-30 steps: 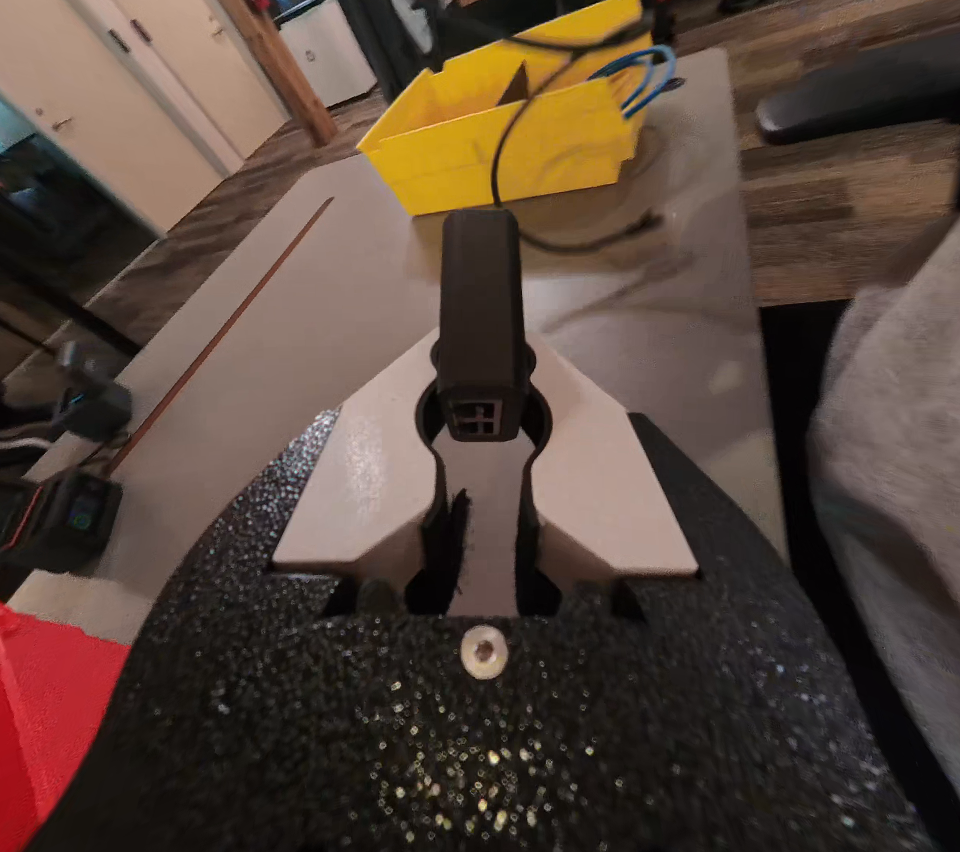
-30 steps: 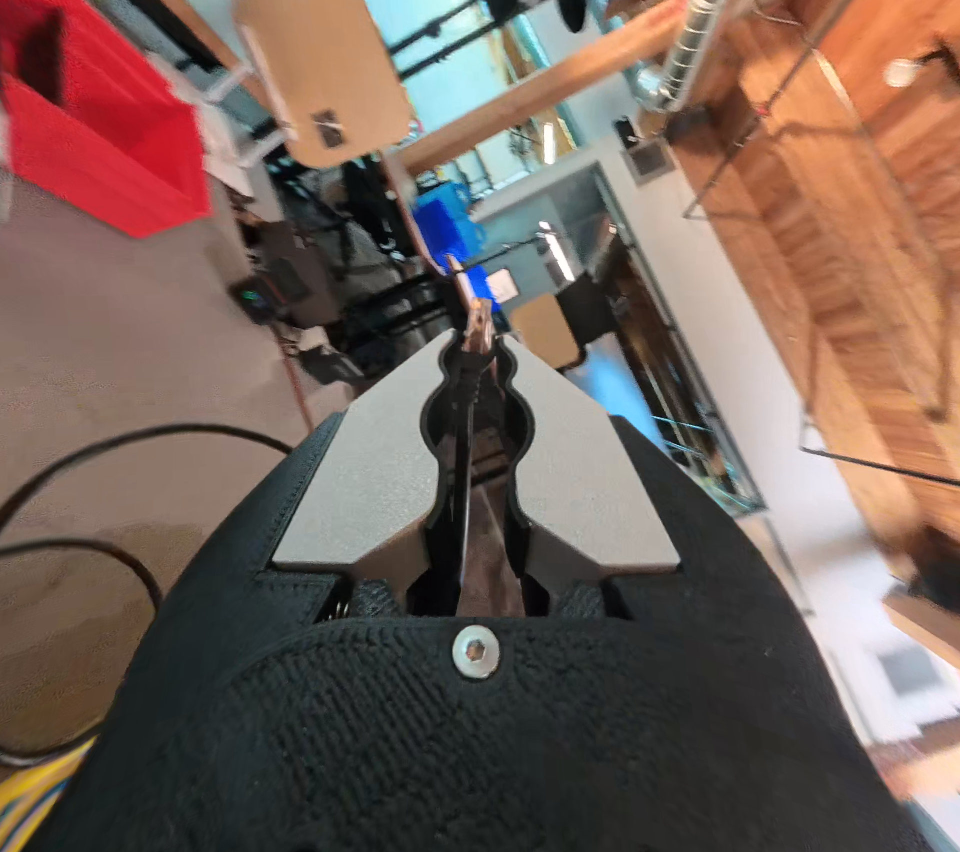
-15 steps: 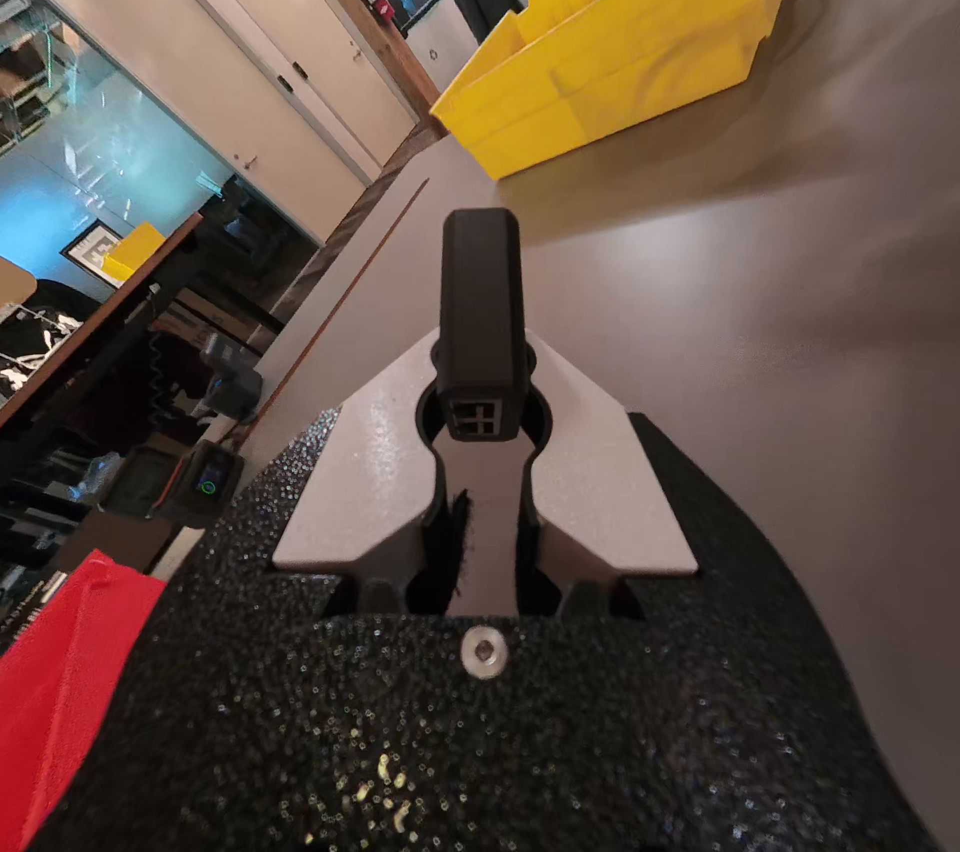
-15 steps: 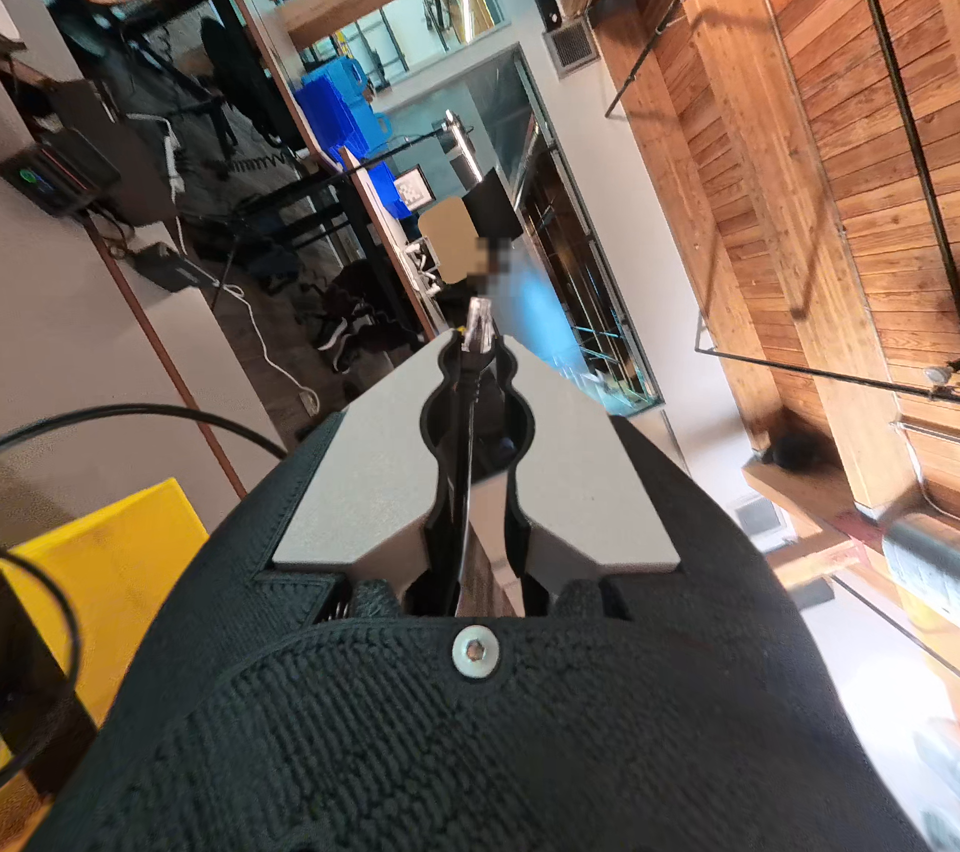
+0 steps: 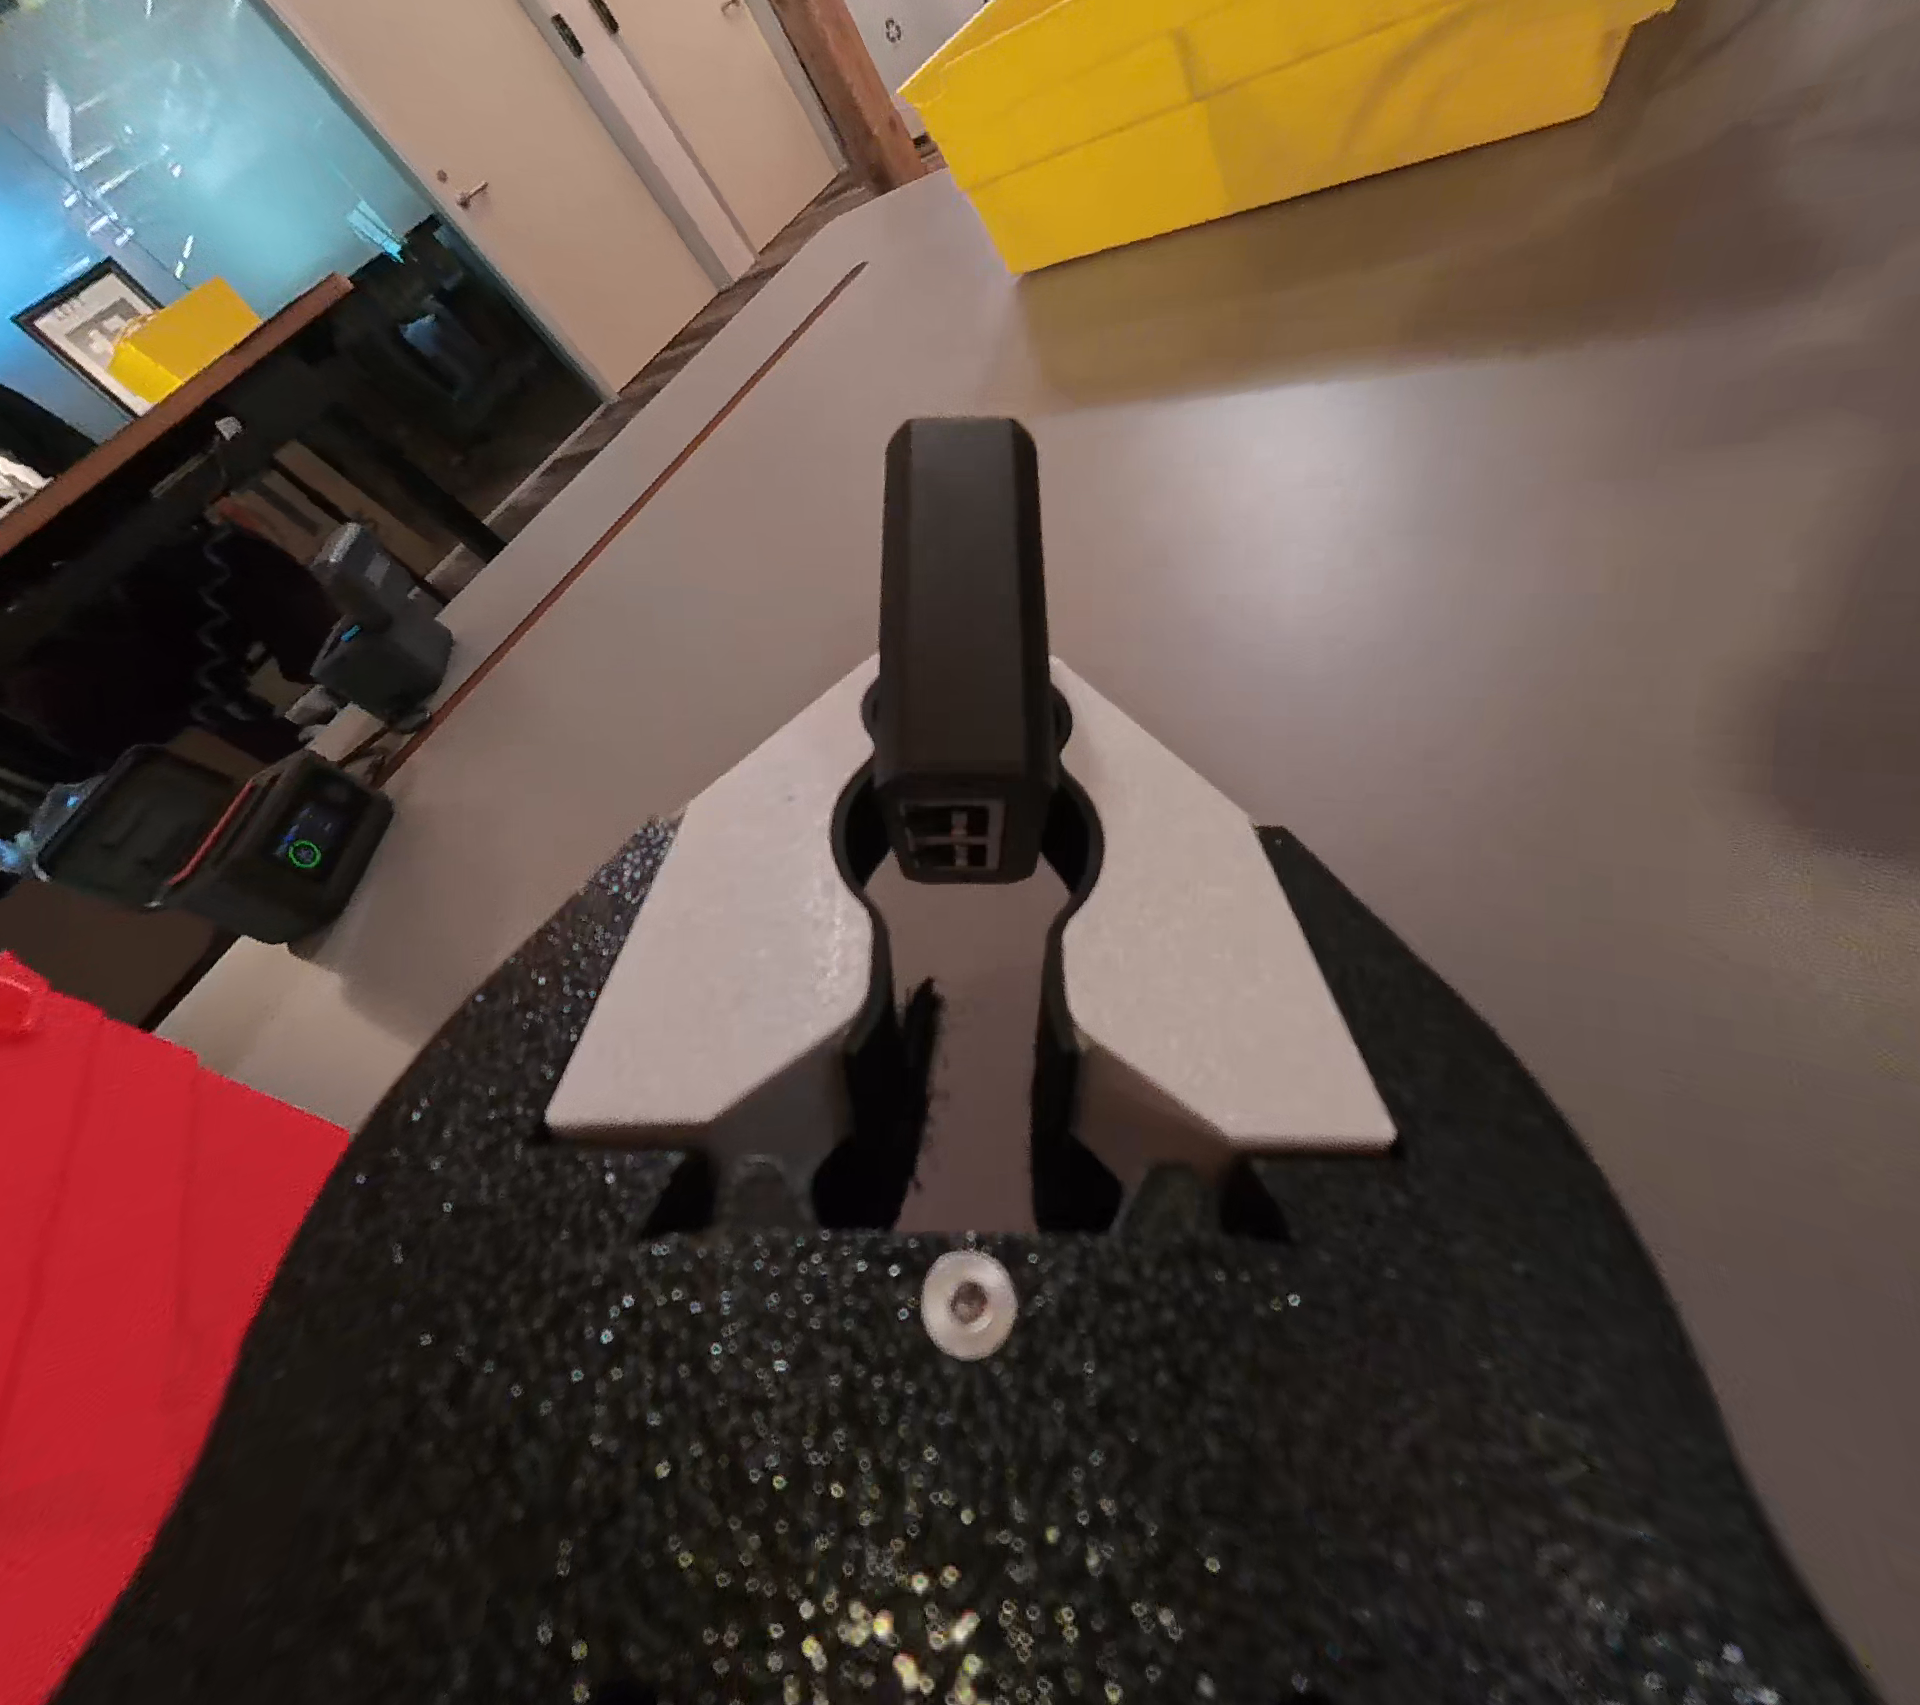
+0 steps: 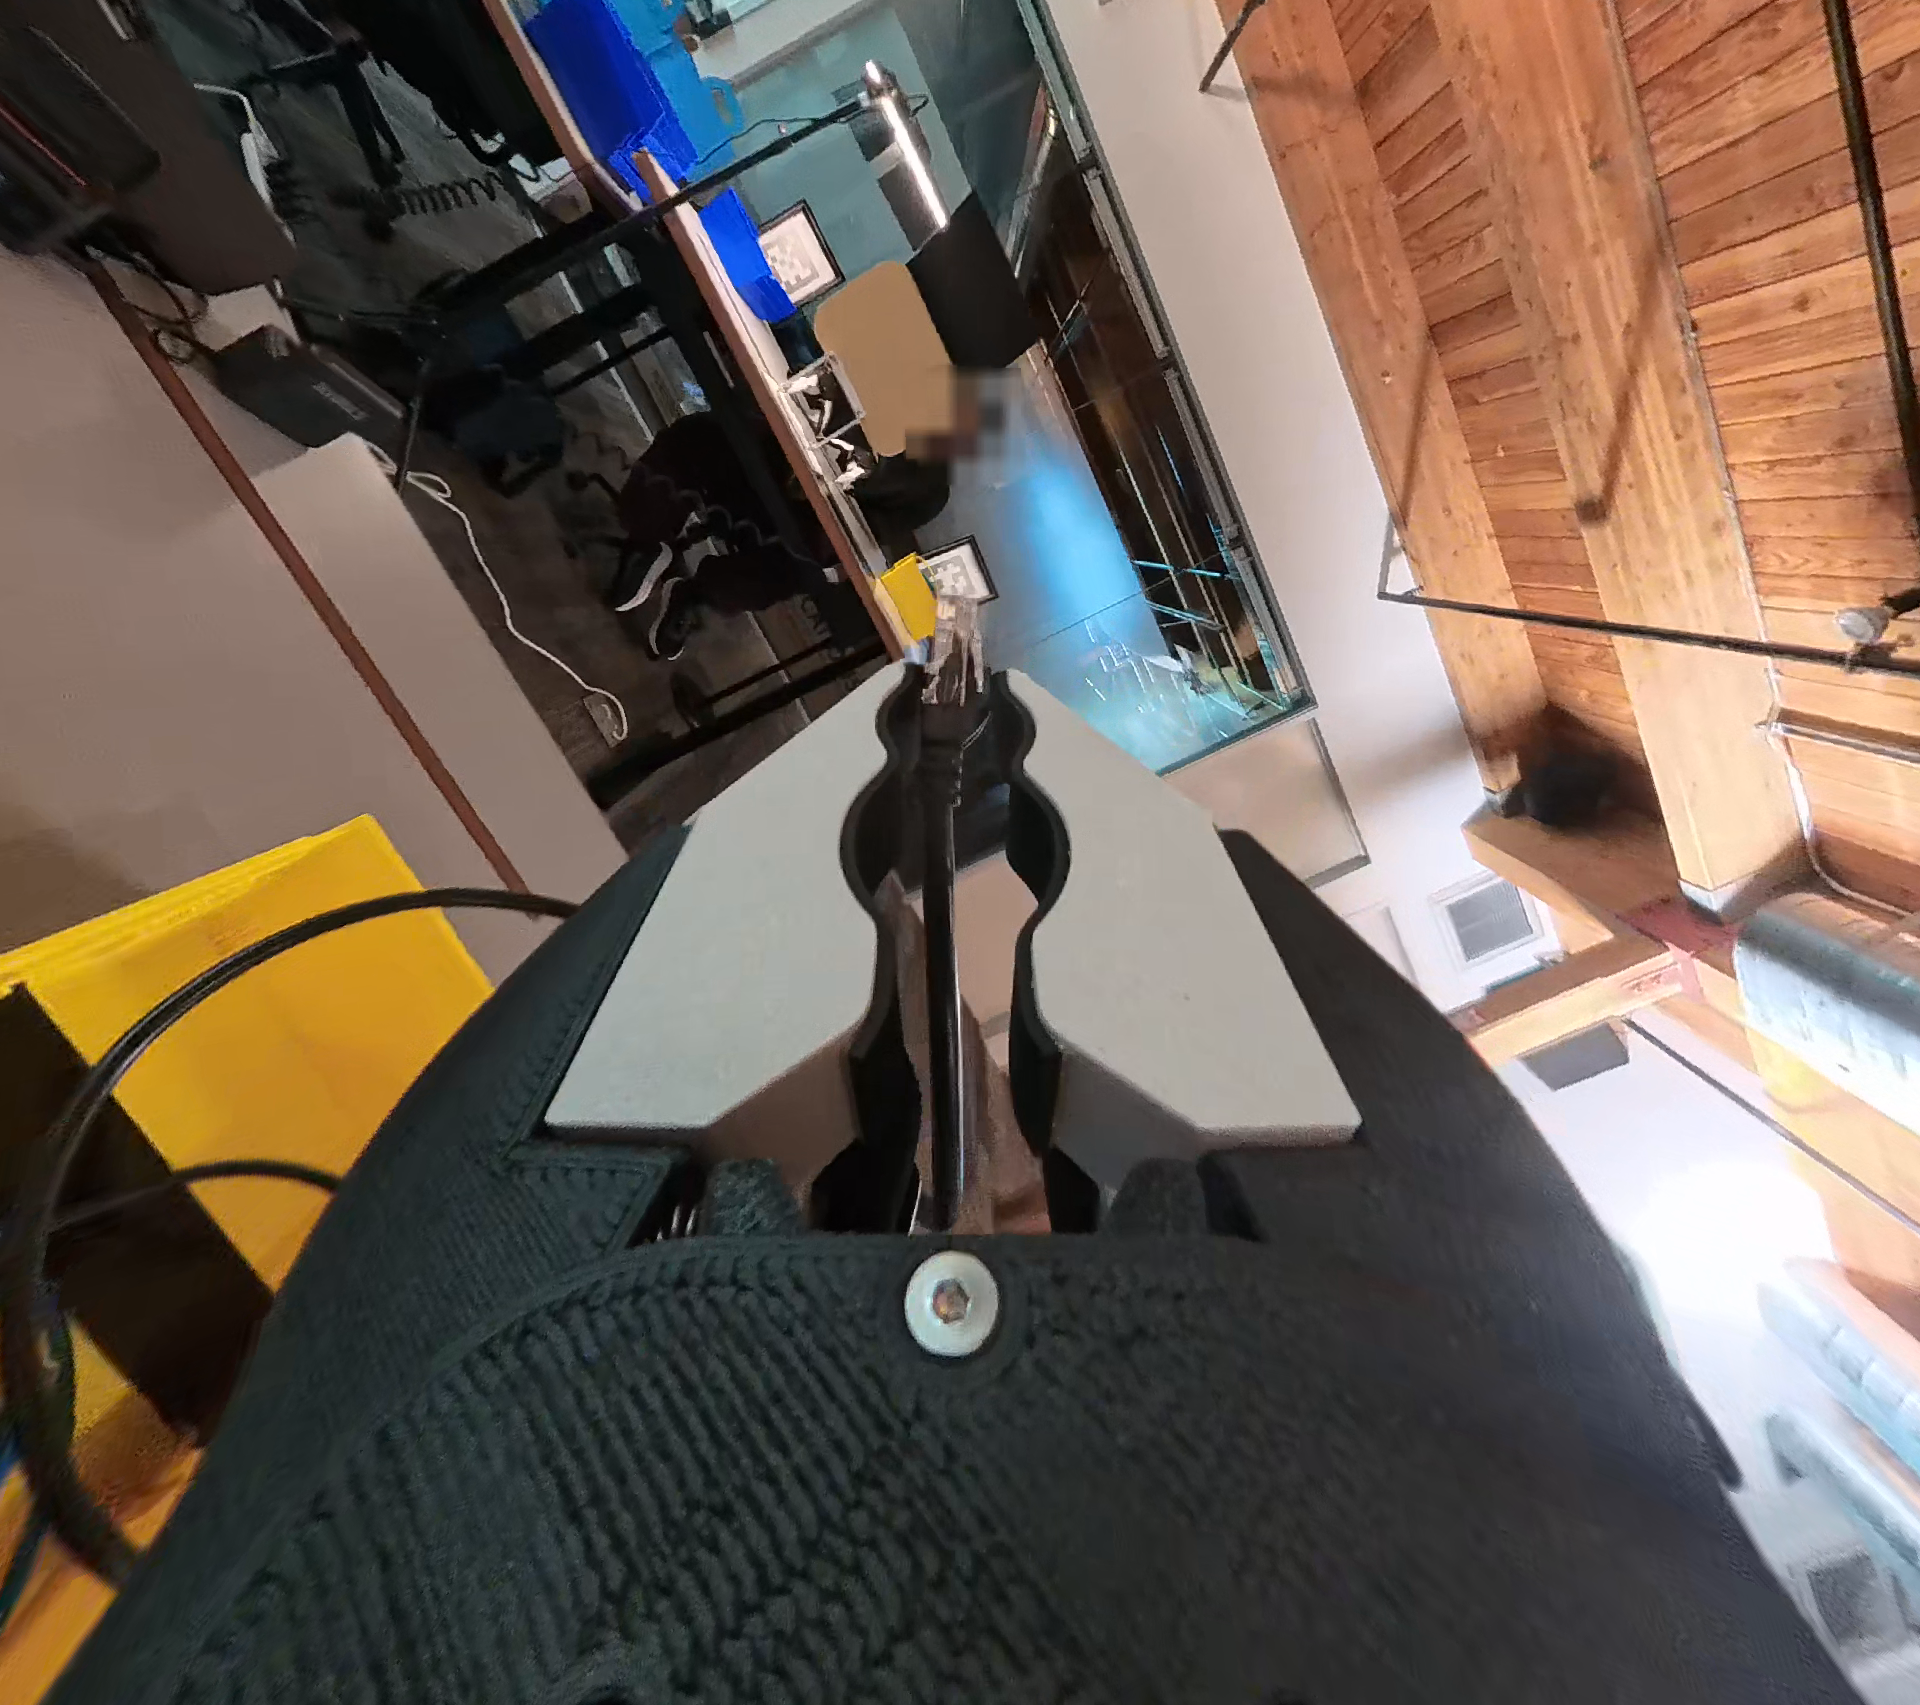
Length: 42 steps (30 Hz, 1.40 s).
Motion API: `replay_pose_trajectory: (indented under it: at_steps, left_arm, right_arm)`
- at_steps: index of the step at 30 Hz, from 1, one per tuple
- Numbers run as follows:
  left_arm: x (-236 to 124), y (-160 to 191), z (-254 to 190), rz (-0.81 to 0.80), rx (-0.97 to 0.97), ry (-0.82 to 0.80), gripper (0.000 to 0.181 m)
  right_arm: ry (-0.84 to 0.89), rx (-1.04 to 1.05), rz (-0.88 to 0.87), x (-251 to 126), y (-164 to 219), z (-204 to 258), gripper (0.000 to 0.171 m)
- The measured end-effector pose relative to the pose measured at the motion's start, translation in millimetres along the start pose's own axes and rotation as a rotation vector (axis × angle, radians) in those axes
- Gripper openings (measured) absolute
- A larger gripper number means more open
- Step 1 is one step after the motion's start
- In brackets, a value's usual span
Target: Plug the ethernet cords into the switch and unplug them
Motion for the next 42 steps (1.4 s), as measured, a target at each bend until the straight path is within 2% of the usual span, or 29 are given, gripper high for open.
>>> replay_pose_trajectory:
  at_steps: [3, 5, 12, 17, 22, 23, 26, 30, 31, 35, 38, 40, 42]
  left_arm:
    - [-0.9, 4.2, -1.9, 0.016, -0.014, 0.050, 0.021]
    - [-5.3, 1.6, 4.3, 0.004, -0.008, 0.027, 0.021]
    - [-17.0, -4.5, 22.4, -0.048, -0.072, -0.037, 0.021]
    - [-15.8, -0.2, 15.9, -0.038, -0.085, 0.005, 0.021]
    - [-12.3, 2.9, 7.5, -0.021, -0.060, 0.041, 0.021]
    - [-11.6, 3.9, 5.9, -0.017, -0.059, 0.046, 0.021]
    - [-9.3, 7.4, 2.9, 0.002, -0.057, 0.050, 0.021]
    - [-8.4, 9.2, 2.7, 0.020, -0.051, 0.042, 0.021]
    - [-8.7, 8.5, 2.9, 0.017, -0.052, 0.039, 0.021]
    - [-11.0, 2.0, 3.7, -0.009, -0.055, 0.036, 0.021]
    - [-13.0, -5.8, 1.4, -0.025, -0.001, 0.027, 0.021]
    - [-14.9, -15.1, -3.1, -0.035, 0.077, 0.020, 0.021]
    - [-17.9, -29.3, -10.2, -0.061, 0.169, 0.014, 0.021]
  right_arm:
    - [0.006, 0.035, 0.031, -4.3, 33.5, 32.1, 0.011]
    - [-0.040, 0.070, 0.079, -9.8, 61.4, 63.3, 0.011]
    - [-0.408, 0.328, 0.336, -27.5, 148.9, 186.9, 0.011]
    - [-0.590, 0.520, 0.543, -28.9, 183.0, 242.0, 0.011]
    - [-0.708, 0.538, 0.749, -34.9, 203.5, 271.9, 0.015]
    - [-0.702, 0.560, 0.751, -34.0, 202.2, 271.7, 0.019]
    - [-0.638, 0.612, 0.731, -30.0, 195.7, 257.3, 0.052]
    - [-0.507, 0.632, 0.719, -30.9, 185.7, 223.4, 0.076]
    - [-0.468, 0.632, 0.704, -30.8, 181.4, 213.9, 0.086]
    - [-0.352, 0.676, 0.521, -19.6, 138.7, 183.6, 0.111]
    - [-0.437, 0.806, 0.293, -8.0, 77.4, 191.5, 0.122]
    - [-0.568, 0.936, 0.145, -2.5, 31.6, 212.0, 0.126]
    - [-0.724, 1.028, 0.083, 0.7, -4.6, 244.5, 0.135]
Point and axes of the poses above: each gripper's, where its closed fingertips meet, x out along the fingers, y out of its underside, z = x × y across the jaws, the point moved 3 cm from there along -x, back along the fingers, and after that the axes turned 7 degrees about x, right-handed, at the moved point
